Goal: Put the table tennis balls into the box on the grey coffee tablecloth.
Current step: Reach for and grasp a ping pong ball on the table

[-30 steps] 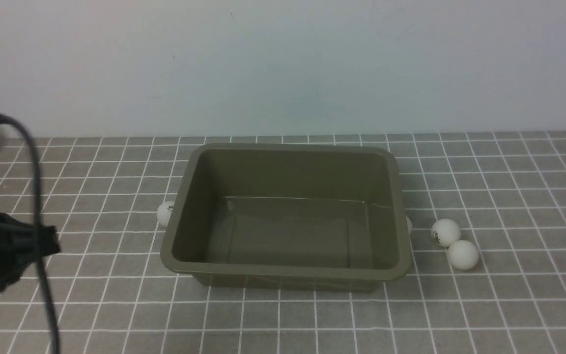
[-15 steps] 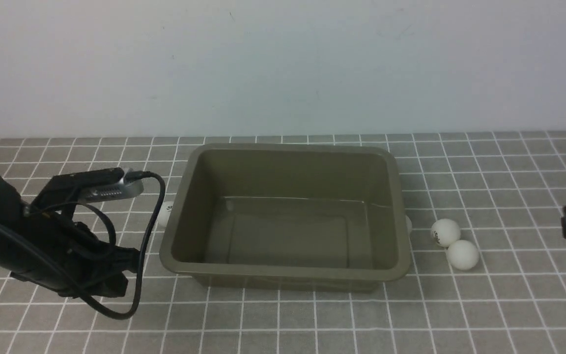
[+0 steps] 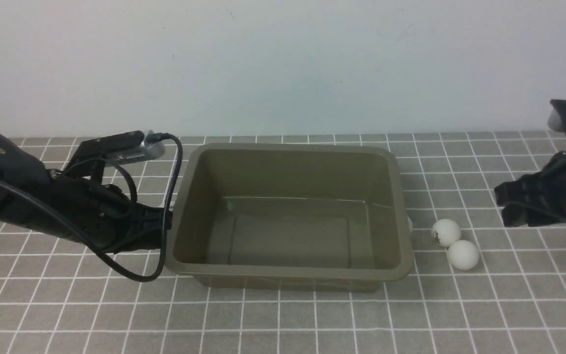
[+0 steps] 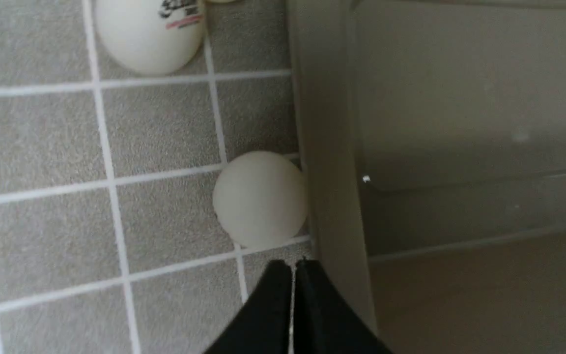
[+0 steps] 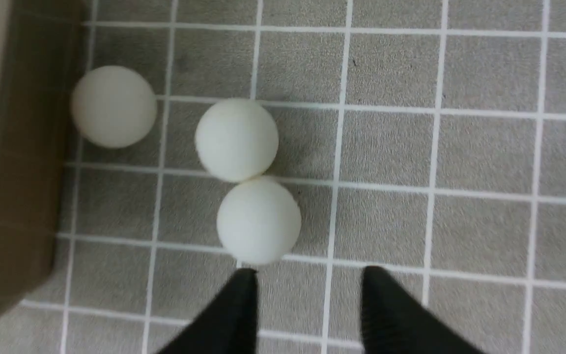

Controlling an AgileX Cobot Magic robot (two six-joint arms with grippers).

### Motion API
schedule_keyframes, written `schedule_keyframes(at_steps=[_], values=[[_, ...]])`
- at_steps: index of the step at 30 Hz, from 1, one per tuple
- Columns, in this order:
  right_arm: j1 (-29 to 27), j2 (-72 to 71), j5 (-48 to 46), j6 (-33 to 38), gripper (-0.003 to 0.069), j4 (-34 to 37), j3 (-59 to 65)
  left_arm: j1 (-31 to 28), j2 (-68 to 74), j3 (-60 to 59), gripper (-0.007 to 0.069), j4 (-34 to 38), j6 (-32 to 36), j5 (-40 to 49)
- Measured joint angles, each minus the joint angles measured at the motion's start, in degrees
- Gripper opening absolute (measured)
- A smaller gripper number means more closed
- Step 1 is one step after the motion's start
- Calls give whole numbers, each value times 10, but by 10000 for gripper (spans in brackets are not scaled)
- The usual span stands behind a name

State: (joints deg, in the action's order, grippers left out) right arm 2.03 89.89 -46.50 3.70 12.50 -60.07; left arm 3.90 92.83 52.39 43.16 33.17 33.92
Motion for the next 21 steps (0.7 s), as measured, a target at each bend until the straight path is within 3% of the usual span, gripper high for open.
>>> schedule_keyframes(at_steps=[2, 8, 13, 21], values=[[1, 37, 2, 7, 396, 10, -17, 20, 10, 10, -5, 1, 1, 1], [1, 101, 3, 42, 555, 29, -36, 38, 14, 13, -5, 0, -7, 0], [3, 135, 4, 65, 583, 43, -37, 31, 10, 14, -5, -24, -20, 1], [36, 183, 49, 83, 573, 55, -38, 29, -15, 14, -5, -149, -112, 16]])
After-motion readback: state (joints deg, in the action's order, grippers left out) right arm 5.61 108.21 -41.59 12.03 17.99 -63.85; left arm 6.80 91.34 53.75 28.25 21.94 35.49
